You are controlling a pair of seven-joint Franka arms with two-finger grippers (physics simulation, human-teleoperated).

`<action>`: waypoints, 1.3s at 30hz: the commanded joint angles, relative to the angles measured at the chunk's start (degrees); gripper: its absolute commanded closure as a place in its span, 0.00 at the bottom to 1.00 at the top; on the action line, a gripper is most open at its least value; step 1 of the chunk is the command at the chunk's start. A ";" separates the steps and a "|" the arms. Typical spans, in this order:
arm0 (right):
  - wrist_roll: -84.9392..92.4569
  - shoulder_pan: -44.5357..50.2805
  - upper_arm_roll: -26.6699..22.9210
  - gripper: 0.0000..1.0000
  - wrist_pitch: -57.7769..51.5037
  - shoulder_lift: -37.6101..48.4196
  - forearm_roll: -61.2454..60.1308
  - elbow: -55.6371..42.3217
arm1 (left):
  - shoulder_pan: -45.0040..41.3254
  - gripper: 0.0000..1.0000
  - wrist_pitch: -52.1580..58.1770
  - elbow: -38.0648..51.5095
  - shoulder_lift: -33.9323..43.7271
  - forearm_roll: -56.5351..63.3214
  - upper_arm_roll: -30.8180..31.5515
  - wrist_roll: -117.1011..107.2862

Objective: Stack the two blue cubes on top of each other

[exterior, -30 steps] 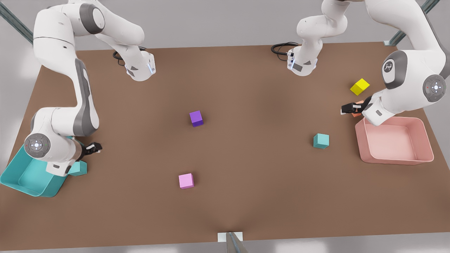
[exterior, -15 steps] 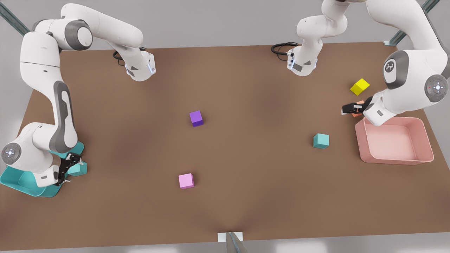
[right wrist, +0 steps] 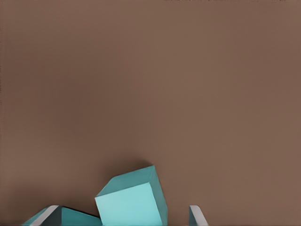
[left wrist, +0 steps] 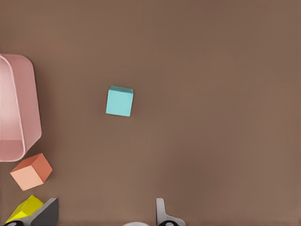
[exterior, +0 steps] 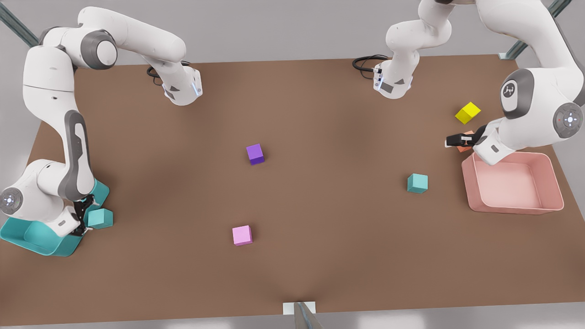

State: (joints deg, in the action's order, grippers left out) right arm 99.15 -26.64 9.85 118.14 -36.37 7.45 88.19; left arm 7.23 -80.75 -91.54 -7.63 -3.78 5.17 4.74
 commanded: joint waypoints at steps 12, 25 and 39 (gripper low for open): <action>17.48 0.09 -0.62 0.00 -0.28 -2.12 1.60 1.02 | 0.06 0.00 1.03 0.04 -0.11 0.09 0.11 -0.17; 15.55 0.18 -1.33 0.00 2.53 -4.23 1.69 0.58 | -0.38 0.00 0.94 0.04 -0.11 0.09 0.11 -0.17; 15.37 0.36 -1.41 0.00 4.55 -5.73 1.51 0.14 | -0.38 0.00 0.94 0.04 -0.11 0.18 0.11 -0.17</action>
State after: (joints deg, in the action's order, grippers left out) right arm 113.32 -26.24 8.36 121.91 -42.18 8.92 88.34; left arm 6.92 -79.85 -91.52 -7.79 -3.65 5.25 4.58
